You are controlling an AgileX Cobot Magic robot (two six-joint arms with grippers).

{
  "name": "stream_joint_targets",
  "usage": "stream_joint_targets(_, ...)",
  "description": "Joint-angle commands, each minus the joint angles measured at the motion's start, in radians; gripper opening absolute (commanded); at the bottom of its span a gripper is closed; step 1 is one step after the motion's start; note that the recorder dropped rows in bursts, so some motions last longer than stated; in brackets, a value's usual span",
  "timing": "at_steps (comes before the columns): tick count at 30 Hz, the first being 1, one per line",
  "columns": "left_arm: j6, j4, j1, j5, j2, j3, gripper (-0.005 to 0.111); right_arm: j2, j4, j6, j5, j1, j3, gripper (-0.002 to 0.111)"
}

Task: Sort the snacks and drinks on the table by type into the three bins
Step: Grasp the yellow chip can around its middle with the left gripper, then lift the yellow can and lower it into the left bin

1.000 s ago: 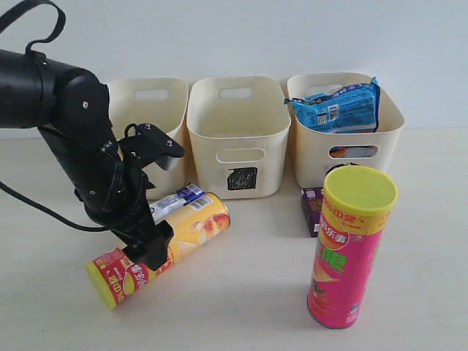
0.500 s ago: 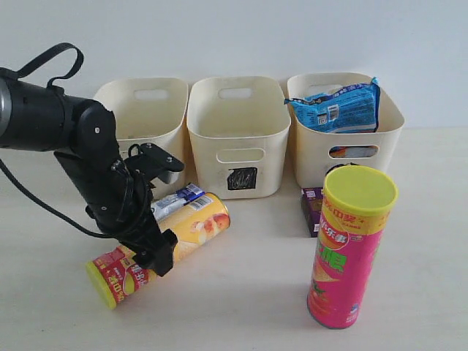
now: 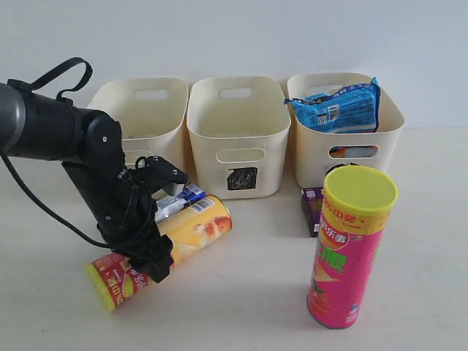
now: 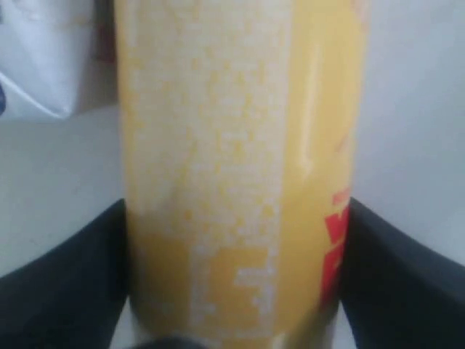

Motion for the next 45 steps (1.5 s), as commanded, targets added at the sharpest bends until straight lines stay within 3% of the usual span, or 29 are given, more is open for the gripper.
stream_joint_targets(1, 0.012, -0.011, 0.000, 0.046, -0.030, 0.004, 0.004, -0.005, 0.000, 0.000, -0.009, -0.008, 0.005, 0.000)
stream_joint_targets(5, 0.020, -0.030, 0.000, 0.065, -0.100, 0.004, 0.004, -0.005, 0.000, 0.000, -0.009, -0.008, 0.005, 0.000)
stream_joint_targets(12, 0.124, -0.142, -0.003, 0.285, -0.270, 0.004, 0.004, -0.005, 0.000, 0.000, -0.009, -0.008, 0.005, 0.000)
stream_joint_targets(18, 0.124, -0.160, -0.001, 0.282, -0.412, 0.004, 0.004, -0.005, 0.000, 0.000, -0.009, -0.008, 0.005, 0.000)
stream_joint_targets(23, -0.017, -0.130, 0.033, 0.133, -0.478, -0.018, 0.004, -0.005, 0.000, 0.000, -0.009, -0.008, 0.005, 0.000)
stream_joint_targets(35, -0.071, -0.131, 0.107, -0.286, -0.440, -0.068, 0.004, -0.005, 0.000, 0.000, -0.009, -0.008, 0.005, 0.000)
stream_joint_targets(45, -0.073, -0.133, 0.155, -0.426, -0.284, -0.168, 0.004, -0.005, 0.000, 0.000, -0.009, -0.008, 0.005, 0.000)
